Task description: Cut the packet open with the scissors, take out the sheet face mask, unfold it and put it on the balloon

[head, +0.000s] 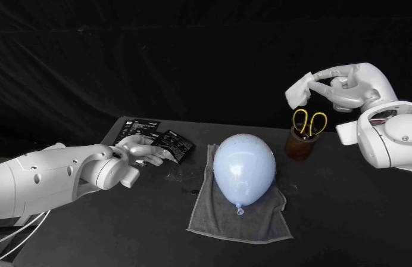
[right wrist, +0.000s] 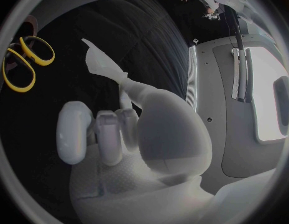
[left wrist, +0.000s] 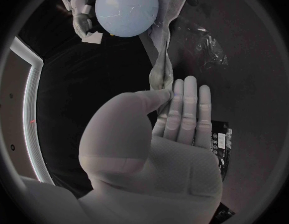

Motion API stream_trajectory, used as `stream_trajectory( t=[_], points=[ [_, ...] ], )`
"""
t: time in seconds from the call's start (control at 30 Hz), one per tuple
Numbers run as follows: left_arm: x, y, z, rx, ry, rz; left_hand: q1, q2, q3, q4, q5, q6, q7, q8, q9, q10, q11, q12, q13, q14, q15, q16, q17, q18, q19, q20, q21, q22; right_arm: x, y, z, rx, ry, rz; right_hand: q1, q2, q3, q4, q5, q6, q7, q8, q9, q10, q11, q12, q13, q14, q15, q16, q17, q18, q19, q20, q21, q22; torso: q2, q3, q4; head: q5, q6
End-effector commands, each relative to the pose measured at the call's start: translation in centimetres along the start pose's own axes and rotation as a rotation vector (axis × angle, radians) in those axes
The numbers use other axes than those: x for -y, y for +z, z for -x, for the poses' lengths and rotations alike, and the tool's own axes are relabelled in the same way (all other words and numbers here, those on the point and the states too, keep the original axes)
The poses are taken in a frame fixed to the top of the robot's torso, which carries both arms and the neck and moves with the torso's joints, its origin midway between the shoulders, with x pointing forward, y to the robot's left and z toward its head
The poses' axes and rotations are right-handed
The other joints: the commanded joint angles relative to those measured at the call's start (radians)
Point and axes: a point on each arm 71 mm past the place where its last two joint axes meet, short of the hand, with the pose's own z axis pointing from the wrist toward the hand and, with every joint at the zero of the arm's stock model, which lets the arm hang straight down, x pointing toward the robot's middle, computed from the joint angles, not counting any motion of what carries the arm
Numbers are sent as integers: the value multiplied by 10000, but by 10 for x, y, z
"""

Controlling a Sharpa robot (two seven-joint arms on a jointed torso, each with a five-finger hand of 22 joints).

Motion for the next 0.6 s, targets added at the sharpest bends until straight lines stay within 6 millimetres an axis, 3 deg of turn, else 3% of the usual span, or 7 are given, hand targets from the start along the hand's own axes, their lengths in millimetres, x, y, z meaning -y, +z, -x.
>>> stream_trajectory(
  t=[0.03, 0.1, 0.2, 0.33, 0.43, 0.57, 0.6],
  points=[
    [-7, -1, -5, -394, 182, 1012, -5, -550, -22, -279, -18, -519, 171, -341, -256, -625, 219, -176, -23, -319, 157, -74, -42, -65, -274, 73, -108, -43, -1, 0, -1, -179, -91, 99, 84, -49, 25, -67, 49, 41, 4, 49, 594, 567, -23, 13, 2001, 1064, -72, 62, 2627, -79, 1, -56, -28, 1733, 11, 6, -11, -18, 4],
    [-9, -1, -5, -480, 390, 1259, -33, -926, 12, -451, -40, -882, 269, -548, -369, -1413, 406, -196, -36, -762, 362, -206, -122, -135, -522, 186, -359, -178, 0, 0, -1, -190, -99, 83, 84, -49, 25, -67, 49, 41, 4, 49, 594, 567, -23, 13, 2001, 1064, -72, 62, 2627, -79, 1, -56, -28, 1733, 9, 7, -11, -28, -13],
    [-12, -2, -5, -574, 681, 1541, -1, -1200, -80, -633, -40, -1383, 461, -700, -472, -2141, 607, -161, -14, -1108, 558, -258, -206, -126, -633, 327, -699, -396, 0, -1, -1, -204, -107, 62, 84, -49, 25, -67, 49, 41, 4, 49, 594, 567, -23, 13, 2001, 1064, -72, 62, 2627, -79, 1, -56, -28, 1733, 6, 7, -1, -26, -32],
    [-14, -3, -4, -711, 1005, 1760, -28, -1278, -412, -687, -33, -1840, 587, -444, -437, -2660, 757, 8, 33, -1478, 716, -219, -349, -2, -594, 525, -1332, -838, 1, -1, -2, -224, -119, 24, 84, -49, 25, -67, 49, 41, 4, 49, 594, 567, -23, 13, 2001, 1064, -72, 62, 2627, -79, 1, -56, -28, 1733, 4, 2, 12, -56, -45],
    [-15, -5, -3, -822, 1181, 1809, -104, -1381, -697, -649, -17, -2095, 653, -269, -397, -2906, 816, 69, 36, -1751, 809, -252, -444, -11, -595, 557, -1692, -1082, 2, -1, -2, -234, -126, 1, 87, -49, 27, -76, 49, 34, 6, 58, 600, 566, -22, 10, 1999, 1064, -71, 62, 2627, -77, -2, -55, -36, 1731, 6, -9, 13, -61, -44],
    [-15, -8, -1, -944, 1415, 1745, 41, -1299, -1624, -480, -18, -2673, 739, 288, -255, -3398, 957, 330, 54, -2296, 963, -289, -687, -56, -347, 560, -2374, -1576, 3, -1, -2, -248, -132, -25, 87, -49, 27, -76, 49, 34, 6, 58, 600, 566, -22, 10, 1999, 1064, -71, 62, 2627, -77, -2, -55, -36, 1731, 7, -13, 10, -60, -40],
    [-16, -9, 1, -987, 1532, 1678, 168, -1250, -2133, -374, -17, -2924, 773, 459, -211, -3616, 988, 401, 57, -2516, 1028, -323, -775, -68, -255, 559, -2541, -1701, 3, -1, -2, -257, -135, -37, 87, -49, 27, -76, 49, 34, 6, 58, 600, 566, -22, 10, 1999, 1064, -71, 62, 2627, -77, -2, -55, -36, 1731, 5, -17, 14, -53, 18]
  ],
)
